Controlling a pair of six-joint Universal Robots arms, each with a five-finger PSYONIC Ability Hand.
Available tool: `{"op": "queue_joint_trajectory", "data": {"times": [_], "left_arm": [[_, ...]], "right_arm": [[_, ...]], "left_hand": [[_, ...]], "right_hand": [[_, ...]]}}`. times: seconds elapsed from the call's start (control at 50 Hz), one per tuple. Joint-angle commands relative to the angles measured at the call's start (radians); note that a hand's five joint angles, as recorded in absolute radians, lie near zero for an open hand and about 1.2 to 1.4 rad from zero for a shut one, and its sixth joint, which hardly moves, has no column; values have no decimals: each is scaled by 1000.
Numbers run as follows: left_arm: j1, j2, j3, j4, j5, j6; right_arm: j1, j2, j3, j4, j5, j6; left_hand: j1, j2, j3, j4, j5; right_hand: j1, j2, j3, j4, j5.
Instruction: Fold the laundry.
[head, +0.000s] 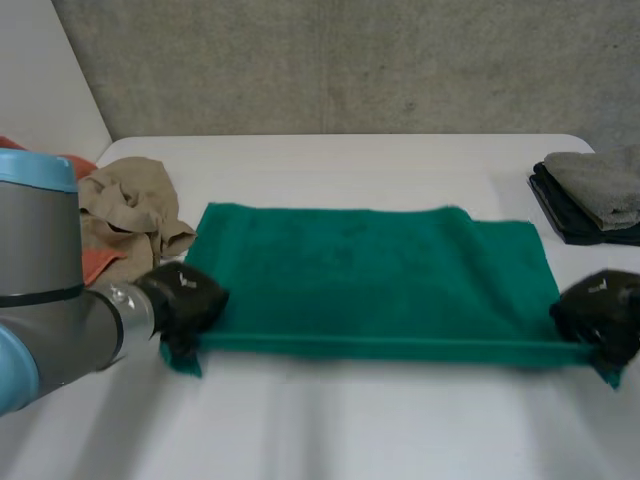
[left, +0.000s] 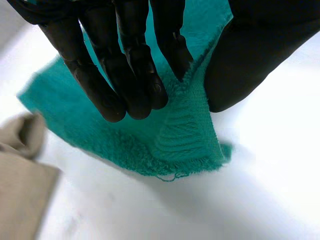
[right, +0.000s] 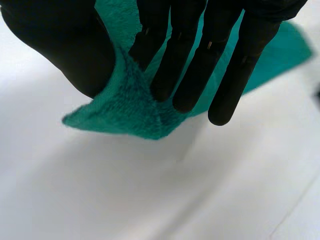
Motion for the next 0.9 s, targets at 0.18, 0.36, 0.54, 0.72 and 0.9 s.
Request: {"op": "queue_joint_trajectory", "data": {"times": [0.18, 0.36, 0.54, 0.72, 0.9], "left_arm": [[-10, -251, 594, 82, -56, 54], [8, -169, 863, 554, -57, -196], [45, -155, 754, 592, -54, -292], [73, -159, 510, 529, -31, -267], [83, -250, 274, 510, 12, -147]], "right_arm": [[153, 185, -485, -238, 66, 302], [143, 79, -654, -939, 204, 864], [153, 24, -554, -916, 141, 892], [150, 61, -398, -769, 67, 817], [154, 167, -188, -669, 8, 669]], "left_hand": [[224, 197, 207, 198, 239], [224, 197, 207, 198, 239], [224, 197, 207, 198, 239], [224, 197, 207, 198, 239], [31, 4, 13, 4, 45]], "right_hand": [[250, 219, 210, 201, 229], [250, 219, 210, 201, 229], [250, 219, 210, 201, 229], [250, 219, 210, 201, 229], [250, 219, 210, 201, 229]]}}
